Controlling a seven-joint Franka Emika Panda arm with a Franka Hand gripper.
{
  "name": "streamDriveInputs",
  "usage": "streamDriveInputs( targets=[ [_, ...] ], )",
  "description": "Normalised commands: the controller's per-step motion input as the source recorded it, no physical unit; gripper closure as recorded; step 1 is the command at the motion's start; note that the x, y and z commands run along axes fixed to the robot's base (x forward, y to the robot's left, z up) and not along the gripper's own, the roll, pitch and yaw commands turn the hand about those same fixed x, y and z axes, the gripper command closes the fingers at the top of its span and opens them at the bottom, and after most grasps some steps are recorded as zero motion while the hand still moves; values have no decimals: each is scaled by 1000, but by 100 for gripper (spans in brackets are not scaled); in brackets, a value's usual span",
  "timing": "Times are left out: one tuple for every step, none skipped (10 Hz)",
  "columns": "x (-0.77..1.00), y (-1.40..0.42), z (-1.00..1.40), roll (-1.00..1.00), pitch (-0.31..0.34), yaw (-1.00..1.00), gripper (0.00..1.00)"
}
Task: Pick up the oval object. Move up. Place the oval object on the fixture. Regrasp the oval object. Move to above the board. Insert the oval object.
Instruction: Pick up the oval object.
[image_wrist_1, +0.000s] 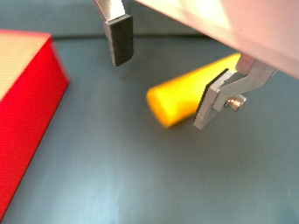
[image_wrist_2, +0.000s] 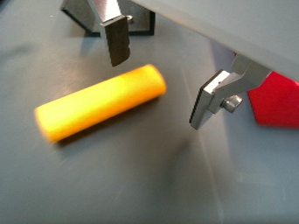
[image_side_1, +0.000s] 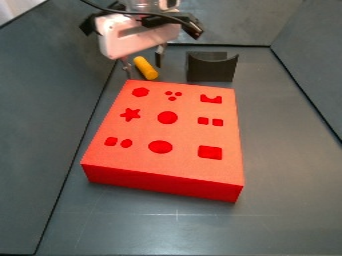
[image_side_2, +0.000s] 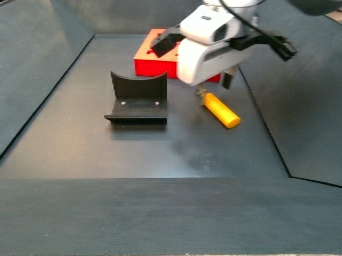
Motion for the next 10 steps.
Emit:
streamDriveInputs(
  targets=[
    [171, 0, 0, -190, -90, -869, 0],
    [186, 0, 0, -187, -54, -880, 0],
    [174, 0, 0, -174, -44, -891, 0],
    [234, 0, -26, -153, -26, -869, 0],
    [203, 154, -83, -109, -4, -737, 0],
    [23, 377, -86, -121, 0, -500, 0],
    [34, 429, -169, -124, 0, -286, 0],
    [74, 329, -269, -114, 0, -217, 0],
    [0, 69, -274, -46, 0, -91, 0],
    [0, -254, -189, 20, -4, 0, 0]
  ],
)
